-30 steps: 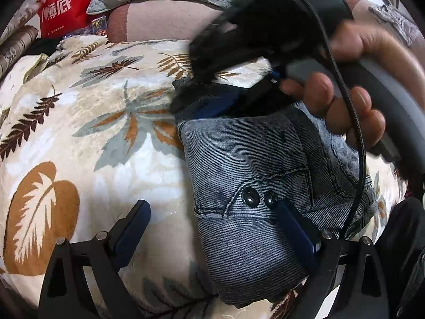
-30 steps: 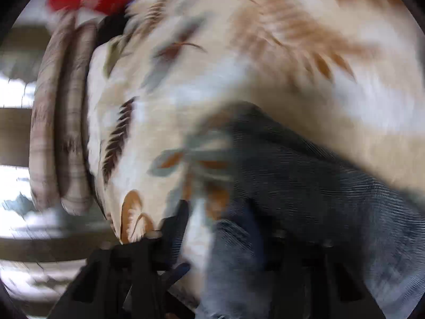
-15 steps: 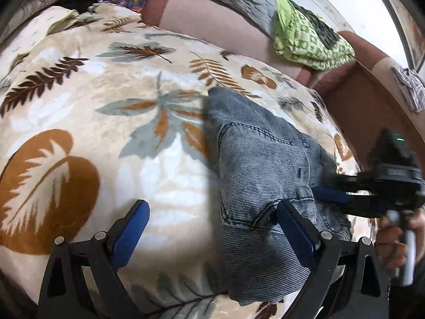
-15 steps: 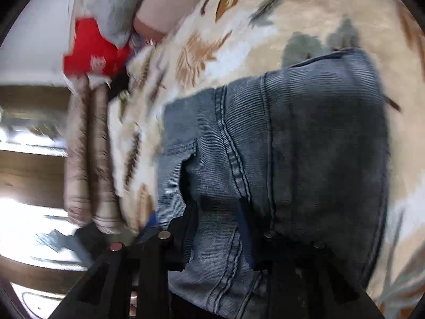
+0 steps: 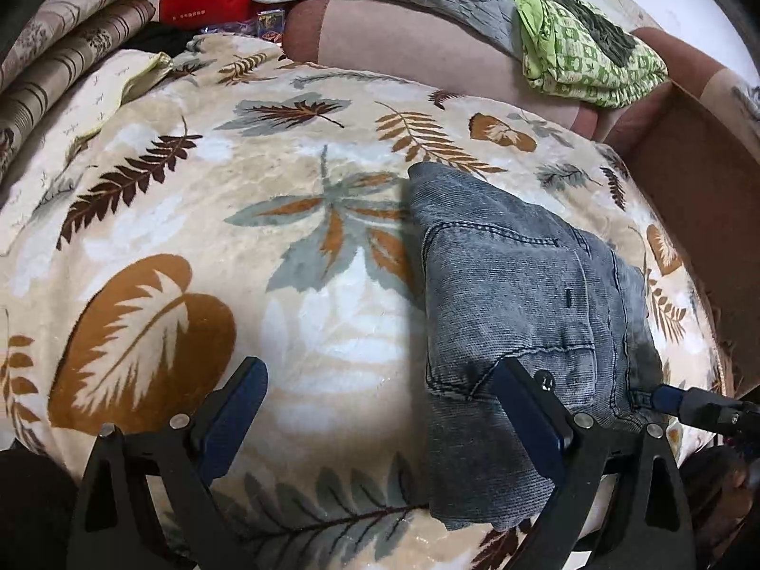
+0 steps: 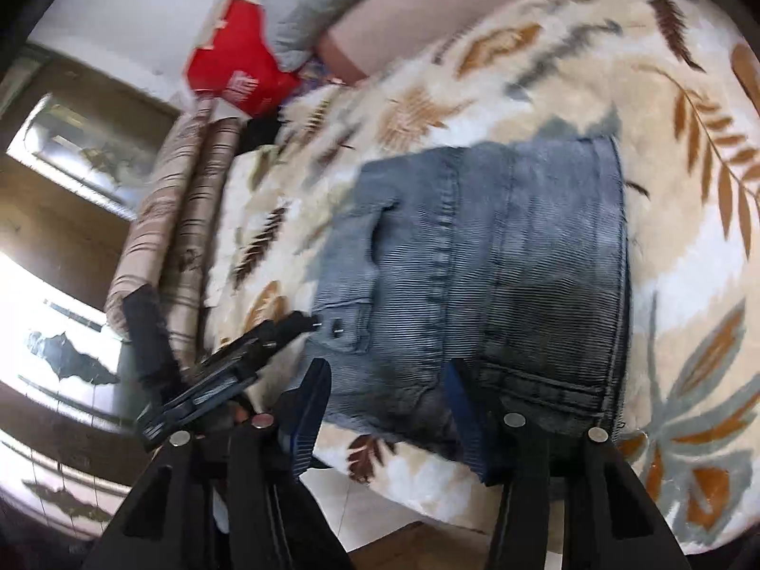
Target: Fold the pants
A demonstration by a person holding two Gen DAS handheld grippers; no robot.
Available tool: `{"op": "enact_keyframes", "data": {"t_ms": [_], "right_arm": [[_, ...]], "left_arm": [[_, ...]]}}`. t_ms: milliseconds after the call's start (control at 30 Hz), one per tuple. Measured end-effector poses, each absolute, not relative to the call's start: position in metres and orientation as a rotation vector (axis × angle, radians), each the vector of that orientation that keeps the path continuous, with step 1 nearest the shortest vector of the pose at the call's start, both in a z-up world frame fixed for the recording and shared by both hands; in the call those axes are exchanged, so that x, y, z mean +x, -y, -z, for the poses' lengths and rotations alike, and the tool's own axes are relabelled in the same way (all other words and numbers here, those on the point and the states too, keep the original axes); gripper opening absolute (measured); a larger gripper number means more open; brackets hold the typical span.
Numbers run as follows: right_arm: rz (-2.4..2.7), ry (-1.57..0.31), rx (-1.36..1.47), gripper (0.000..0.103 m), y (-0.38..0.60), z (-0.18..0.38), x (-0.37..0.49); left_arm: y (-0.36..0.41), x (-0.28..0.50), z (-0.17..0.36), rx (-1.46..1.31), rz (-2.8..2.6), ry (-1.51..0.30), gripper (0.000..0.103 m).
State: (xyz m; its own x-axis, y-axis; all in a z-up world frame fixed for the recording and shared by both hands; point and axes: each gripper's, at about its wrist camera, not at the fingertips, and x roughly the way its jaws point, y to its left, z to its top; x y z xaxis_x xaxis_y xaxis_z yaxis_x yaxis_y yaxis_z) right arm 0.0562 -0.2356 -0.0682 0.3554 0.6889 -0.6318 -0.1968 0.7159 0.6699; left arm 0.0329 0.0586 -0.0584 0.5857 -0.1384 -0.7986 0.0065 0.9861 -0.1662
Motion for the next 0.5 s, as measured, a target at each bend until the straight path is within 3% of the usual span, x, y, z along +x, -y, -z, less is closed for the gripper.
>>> {"op": "enact_keyframes", "data": {"t_ms": [33,133,367,500], "right_arm": [[-0.569,-1.075,0.523,0.066,0.238,0.074,0.057],[-0.485,-1.139,0.491,0.066,0.242,0.1,0.057],[-0.457,-1.12,0.467,0.066,0.243,0.078,0.057],[-0.428,-1.111,0.396,0.066,0.24,0.044,0.073]], "left_arm": [[-0.057,0.033,0.058,-0.147,0.083,-0.943,0.096],[-0.055,0.03,0.058,-0.131,0.087,-0.945,0.096],[-0.062,0.032,0.06,-0.162,0.098,-0.948,0.096],[-0.072,0.041,0.068,-0.362,0.214,-0.991,0.096]]}}
